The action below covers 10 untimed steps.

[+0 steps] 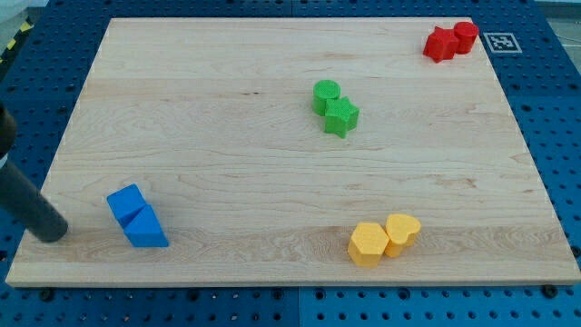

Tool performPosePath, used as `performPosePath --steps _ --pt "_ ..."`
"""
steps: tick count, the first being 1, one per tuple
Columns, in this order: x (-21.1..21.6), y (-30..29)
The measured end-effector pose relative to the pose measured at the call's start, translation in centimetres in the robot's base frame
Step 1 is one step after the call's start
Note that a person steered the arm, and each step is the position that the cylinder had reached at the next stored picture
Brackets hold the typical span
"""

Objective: Push the blue triangle top of the yellow hexagon

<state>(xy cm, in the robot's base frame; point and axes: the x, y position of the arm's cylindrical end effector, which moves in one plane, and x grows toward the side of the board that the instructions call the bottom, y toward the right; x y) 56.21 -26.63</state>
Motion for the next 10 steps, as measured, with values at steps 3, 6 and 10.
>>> performPosePath --steps 3,6,10 --pt "0.4 16.3" --pt "2.9 8.7" --pt "5.7 23.7"
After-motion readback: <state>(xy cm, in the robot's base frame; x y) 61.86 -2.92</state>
